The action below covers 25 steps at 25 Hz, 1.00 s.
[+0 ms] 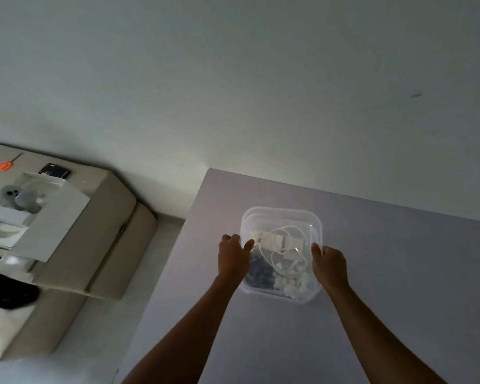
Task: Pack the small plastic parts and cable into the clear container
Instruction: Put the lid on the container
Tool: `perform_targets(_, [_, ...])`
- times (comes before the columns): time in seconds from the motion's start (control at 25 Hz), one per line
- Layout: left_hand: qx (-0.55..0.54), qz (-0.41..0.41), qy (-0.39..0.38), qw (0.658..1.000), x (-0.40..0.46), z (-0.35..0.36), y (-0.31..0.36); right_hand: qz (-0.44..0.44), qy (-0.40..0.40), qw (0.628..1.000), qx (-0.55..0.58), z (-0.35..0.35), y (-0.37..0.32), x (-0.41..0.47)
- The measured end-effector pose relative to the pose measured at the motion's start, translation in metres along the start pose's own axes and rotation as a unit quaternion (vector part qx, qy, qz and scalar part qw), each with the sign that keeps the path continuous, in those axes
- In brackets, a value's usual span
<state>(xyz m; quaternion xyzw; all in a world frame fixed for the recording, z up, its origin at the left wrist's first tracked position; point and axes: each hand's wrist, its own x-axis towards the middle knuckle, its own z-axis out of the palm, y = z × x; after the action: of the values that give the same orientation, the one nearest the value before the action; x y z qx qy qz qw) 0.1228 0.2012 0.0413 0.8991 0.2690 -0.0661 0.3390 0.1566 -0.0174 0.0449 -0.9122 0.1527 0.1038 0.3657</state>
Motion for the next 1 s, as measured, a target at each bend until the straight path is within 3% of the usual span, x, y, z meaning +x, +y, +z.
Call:
perform_targets(0.24, [0.007, -0.014, 0.000, 1.000, 0.010, -0.007, 0.003, -0.021, 0.009, 0.999, -0.027, 0.005, -0.002, 0.009])
perform_targets(0.68, [0.011, -0.031, -0.066, 0.997, 0.015, -0.001, -0.009, -0.015, 0.008, 0.996, -0.089, 0.024, 0.020, 0.014])
perform_targets(1.0, [-0.026, -0.052, -0.084, 0.995, 0.027, 0.004, -0.012, -0.024, 0.039, 0.999, -0.025, 0.029, 0.026, 0.014])
